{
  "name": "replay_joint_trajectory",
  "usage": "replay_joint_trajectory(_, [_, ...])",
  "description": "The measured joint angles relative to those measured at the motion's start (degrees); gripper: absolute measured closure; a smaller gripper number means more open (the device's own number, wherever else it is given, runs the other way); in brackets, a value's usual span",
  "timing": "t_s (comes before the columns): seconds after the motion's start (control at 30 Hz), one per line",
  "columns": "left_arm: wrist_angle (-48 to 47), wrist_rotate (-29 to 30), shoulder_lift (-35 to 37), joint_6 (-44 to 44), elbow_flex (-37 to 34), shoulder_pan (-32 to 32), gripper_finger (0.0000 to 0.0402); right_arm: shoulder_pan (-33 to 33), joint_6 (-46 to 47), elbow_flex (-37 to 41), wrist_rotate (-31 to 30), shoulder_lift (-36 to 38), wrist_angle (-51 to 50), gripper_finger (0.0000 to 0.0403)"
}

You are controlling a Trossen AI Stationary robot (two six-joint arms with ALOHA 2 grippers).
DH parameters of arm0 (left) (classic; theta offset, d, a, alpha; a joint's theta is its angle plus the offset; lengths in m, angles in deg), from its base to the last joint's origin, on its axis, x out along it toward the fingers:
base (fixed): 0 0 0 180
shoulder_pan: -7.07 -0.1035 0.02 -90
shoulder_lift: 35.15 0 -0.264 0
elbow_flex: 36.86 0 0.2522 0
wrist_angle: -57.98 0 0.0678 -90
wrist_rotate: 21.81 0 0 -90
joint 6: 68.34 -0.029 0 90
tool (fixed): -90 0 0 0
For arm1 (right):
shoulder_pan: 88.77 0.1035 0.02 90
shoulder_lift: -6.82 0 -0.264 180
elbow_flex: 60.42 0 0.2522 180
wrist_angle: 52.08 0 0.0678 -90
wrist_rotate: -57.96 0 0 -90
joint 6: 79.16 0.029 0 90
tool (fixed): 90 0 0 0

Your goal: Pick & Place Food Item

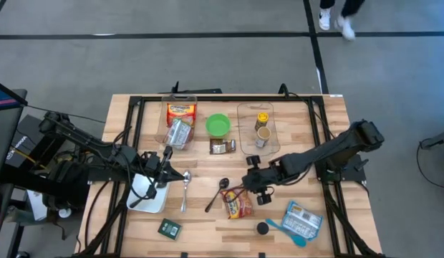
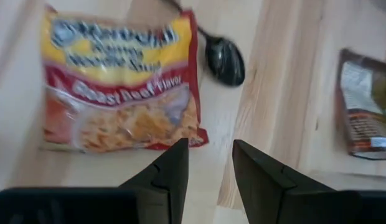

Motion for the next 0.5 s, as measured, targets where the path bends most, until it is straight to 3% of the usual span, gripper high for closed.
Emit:
replay_joint_trajectory(0.23, [0.0, 0.0, 0.0, 0.0, 0.0, 0.0, 0.0401, -0.8, -0.7, 0.0, -0.1, -4.9, -0.2, 0.0285])
replay_joint_trajectory(0.5, [0.0, 0.0, 0.0, 0.0, 0.0, 0.0, 0.0401, -0.9, -9.0, 0.0, -1.3, -9.1, 0.9, 0.0285])
